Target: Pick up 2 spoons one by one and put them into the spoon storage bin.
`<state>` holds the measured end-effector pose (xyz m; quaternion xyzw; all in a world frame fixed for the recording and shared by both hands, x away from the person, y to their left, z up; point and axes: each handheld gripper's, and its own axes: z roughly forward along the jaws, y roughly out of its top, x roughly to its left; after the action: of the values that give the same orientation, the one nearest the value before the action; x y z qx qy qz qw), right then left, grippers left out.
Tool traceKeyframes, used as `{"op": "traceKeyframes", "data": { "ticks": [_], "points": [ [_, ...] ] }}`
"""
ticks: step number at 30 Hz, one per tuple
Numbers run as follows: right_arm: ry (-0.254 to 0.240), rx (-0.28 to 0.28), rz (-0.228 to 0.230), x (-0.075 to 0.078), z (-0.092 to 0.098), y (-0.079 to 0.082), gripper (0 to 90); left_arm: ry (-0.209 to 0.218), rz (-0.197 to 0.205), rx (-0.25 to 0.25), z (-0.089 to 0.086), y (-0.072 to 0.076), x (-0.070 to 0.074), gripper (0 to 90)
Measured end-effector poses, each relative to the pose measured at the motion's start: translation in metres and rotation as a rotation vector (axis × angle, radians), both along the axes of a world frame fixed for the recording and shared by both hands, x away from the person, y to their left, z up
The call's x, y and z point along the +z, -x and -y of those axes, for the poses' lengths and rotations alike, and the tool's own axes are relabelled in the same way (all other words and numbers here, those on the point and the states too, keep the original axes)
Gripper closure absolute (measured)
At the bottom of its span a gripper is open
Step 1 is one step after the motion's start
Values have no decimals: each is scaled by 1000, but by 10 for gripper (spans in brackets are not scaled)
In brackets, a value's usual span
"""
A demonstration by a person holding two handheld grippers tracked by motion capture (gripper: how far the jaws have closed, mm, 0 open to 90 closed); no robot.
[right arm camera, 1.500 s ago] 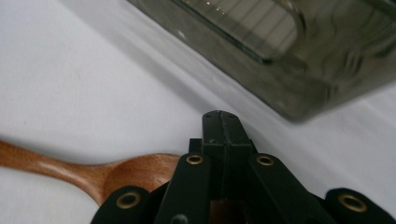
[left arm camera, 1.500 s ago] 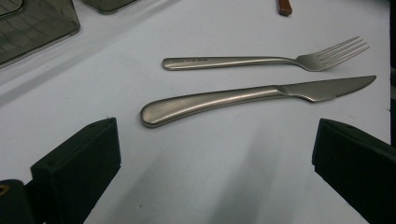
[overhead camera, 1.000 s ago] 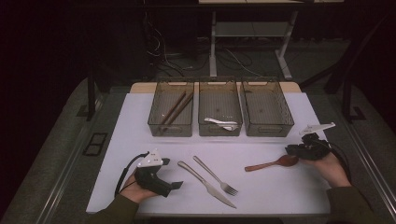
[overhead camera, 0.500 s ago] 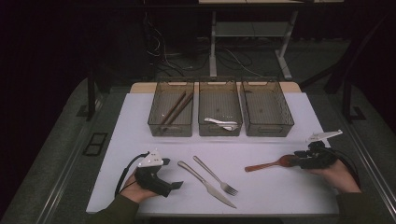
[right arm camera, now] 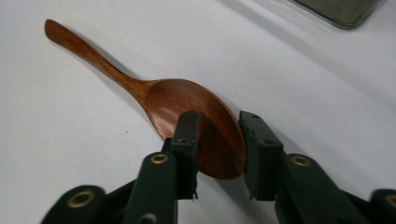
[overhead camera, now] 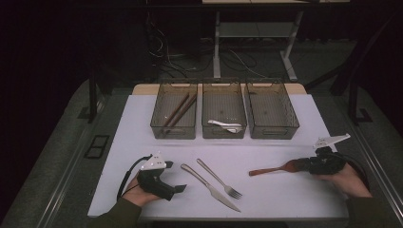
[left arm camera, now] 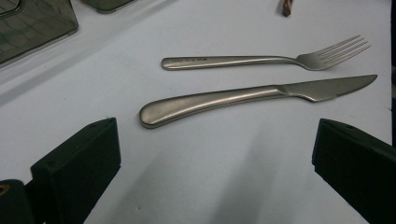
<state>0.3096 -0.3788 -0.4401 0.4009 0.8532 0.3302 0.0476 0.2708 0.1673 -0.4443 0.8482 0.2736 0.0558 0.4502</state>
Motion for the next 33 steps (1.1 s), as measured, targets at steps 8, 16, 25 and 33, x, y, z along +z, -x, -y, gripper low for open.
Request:
{"op": "traceKeyframes", "data": {
  "ticks": [8,16,25,33],
  "points": [
    [-40,63,-4,2,-3,2,818,1,1,1,0,0,0,2],
    [-56,72,13,2,-7,0,831,3,2,0,0,0,0,2],
    [-102,49,56,10,-7,-1,832,1,2,-2,0,0,0,2],
    [-111,30,108,21,-14,-3,832,1,3,-4,0,0,0,2]
  ]
}}
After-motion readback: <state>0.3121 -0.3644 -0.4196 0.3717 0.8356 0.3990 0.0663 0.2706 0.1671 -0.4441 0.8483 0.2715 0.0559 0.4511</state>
